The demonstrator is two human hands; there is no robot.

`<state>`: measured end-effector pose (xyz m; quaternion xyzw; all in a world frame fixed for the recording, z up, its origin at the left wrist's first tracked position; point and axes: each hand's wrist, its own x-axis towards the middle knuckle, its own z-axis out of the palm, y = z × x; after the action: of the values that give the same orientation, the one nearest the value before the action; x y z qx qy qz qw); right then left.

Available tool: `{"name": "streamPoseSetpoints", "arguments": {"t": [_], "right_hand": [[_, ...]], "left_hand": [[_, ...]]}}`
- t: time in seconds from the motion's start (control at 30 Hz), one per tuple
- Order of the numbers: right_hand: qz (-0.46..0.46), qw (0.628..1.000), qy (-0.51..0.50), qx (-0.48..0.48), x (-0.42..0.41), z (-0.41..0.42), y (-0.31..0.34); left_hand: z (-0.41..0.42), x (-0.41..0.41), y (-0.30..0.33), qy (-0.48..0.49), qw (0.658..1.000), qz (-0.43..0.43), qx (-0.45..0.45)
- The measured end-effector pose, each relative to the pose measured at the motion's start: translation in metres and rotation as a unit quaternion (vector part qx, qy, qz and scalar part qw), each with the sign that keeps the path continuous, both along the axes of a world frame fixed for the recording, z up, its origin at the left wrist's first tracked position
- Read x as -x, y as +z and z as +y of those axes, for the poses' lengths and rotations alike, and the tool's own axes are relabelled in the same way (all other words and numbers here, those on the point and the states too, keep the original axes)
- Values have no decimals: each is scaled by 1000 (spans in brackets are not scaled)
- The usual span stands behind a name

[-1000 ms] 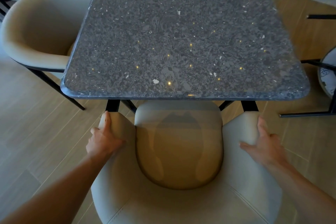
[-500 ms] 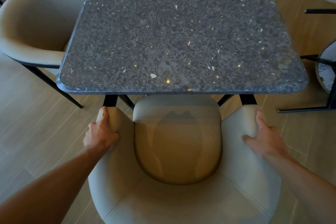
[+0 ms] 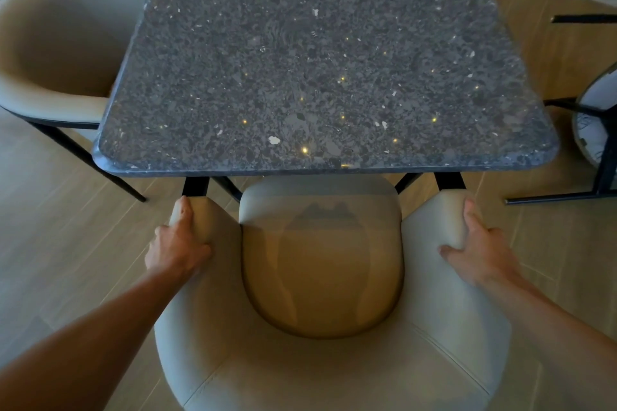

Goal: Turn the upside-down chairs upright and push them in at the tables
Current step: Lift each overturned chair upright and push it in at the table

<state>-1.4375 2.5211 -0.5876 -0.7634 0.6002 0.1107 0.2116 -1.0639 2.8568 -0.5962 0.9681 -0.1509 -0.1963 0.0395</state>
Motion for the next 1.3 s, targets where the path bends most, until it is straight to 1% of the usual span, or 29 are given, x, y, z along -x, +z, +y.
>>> {"name": "streamPoseSetpoints", "arguments": {"t": [0.23, 0.4, 0.53, 0.67, 0.8, 0.93, 1.07, 1.23, 1.3], "right_hand": [[1, 1000, -3, -25, -5, 1, 6], [-17, 998, -12, -55, -14, -1, 22], [-24, 999, 9, -43, -25, 6, 46], [-89, 993, 29, -72, -38, 23, 88], [-153, 983, 24, -96, -40, 44, 141], [-206, 974, 7, -97, -32, 59, 189], [-275, 954, -63, -98, -7, 63, 233], [-355, 927, -119, -26, 58, 50, 282], [-365, 921, -135, -11, 96, 42, 304]], "left_hand": [[-1, 2, 7, 3, 1000, 20, -17], [-16, 1, 28, 0, 999, 18, -37], [-29, 6, 54, -5, 999, 18, -34], [-34, 22, 96, -32, 998, 24, 38], [-45, 47, 154, -61, 992, 39, 102], [-55, 70, 209, -73, 984, 47, 157], [-76, 97, 262, -100, 978, 46, 177], [-147, 158, 323, -144, 961, 77, 224], [-185, 194, 344, -178, 948, 80, 252]]}}
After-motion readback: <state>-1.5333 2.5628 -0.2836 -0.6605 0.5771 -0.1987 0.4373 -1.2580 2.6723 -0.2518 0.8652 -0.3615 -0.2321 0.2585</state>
